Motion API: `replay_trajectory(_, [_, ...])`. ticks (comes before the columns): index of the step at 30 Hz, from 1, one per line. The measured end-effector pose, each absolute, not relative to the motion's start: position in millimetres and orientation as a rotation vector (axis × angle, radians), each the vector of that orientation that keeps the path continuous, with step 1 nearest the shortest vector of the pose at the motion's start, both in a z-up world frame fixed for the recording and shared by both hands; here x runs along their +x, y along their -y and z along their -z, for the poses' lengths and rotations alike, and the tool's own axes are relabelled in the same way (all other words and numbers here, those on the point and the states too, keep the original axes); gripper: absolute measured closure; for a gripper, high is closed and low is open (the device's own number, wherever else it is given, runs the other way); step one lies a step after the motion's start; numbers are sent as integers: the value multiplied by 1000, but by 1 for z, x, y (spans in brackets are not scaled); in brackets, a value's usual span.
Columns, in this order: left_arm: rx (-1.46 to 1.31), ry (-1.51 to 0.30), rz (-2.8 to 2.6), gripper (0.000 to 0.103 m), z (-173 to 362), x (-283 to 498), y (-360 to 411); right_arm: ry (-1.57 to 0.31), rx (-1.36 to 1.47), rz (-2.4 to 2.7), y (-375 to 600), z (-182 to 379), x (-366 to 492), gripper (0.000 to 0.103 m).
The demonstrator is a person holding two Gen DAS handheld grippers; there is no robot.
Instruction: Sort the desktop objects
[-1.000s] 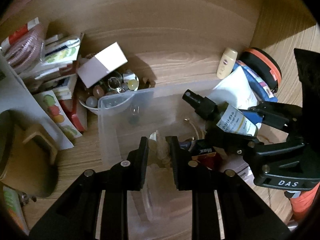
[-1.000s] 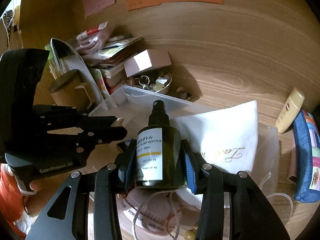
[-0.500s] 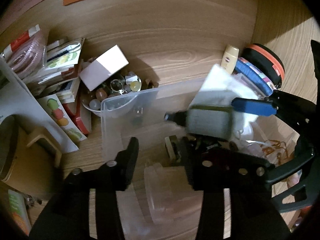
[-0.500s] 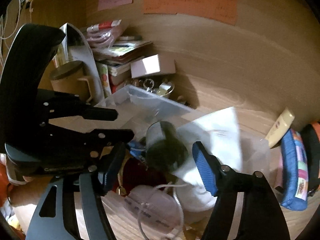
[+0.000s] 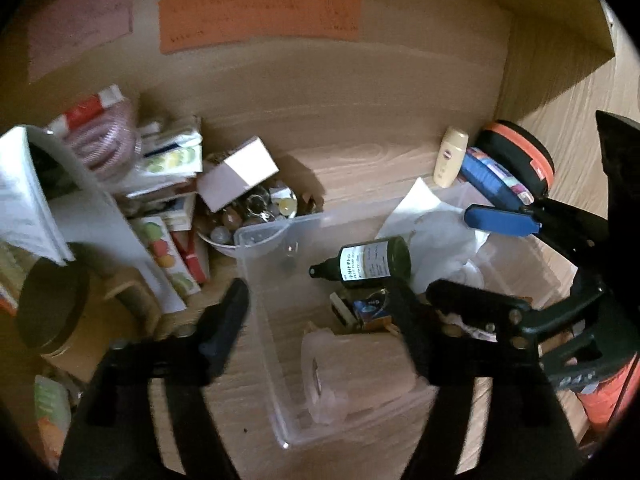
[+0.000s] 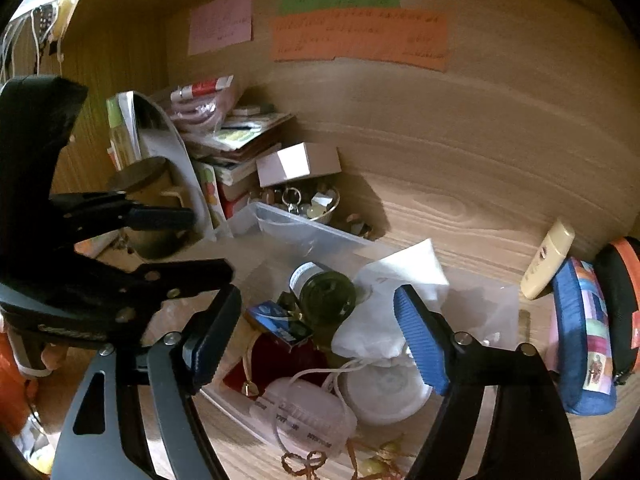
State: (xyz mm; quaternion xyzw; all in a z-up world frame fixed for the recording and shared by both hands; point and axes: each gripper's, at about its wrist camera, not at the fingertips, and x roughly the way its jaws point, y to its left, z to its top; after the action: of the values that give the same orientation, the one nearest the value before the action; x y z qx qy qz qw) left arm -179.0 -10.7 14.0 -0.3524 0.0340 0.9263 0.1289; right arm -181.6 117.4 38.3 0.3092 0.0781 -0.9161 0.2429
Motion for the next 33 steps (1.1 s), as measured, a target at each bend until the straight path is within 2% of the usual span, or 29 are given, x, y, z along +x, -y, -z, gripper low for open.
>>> replay_trajectory(3, [-1008, -100, -2726, 16, -21, -169, 15, -180, 853, 2499, -119, -46, -179, 21])
replay_trajectory(6, [-1003, -85, -2747, 8, -28, -161, 20, -181, 837, 2514, -119, -56, -170, 20])
replay_trajectory(11, [-973, -58, -2815, 5, -43, -142, 30, -200, 779, 2562, -120, -75, -145, 13])
replay_trajectory(13, [-947, -48, -2845, 4, -50, -132, 33, -196, 756, 2577, -122, -84, -133, 4])
replay_trajectory(15, [-910, -50, -2884, 3, -57, -119, 35, -190, 715, 2601, -125, -93, -119, 0])
replay_trajectory(24, [-771, -42, -3000, 1, -81, -66, 31, -207, 602, 2708, -131, -117, -61, 0])
replay_trajectory(33, [-721, -19, -3060, 1, -79, -15, 14, -52, 622, 2719, -145, -105, -17, 0])
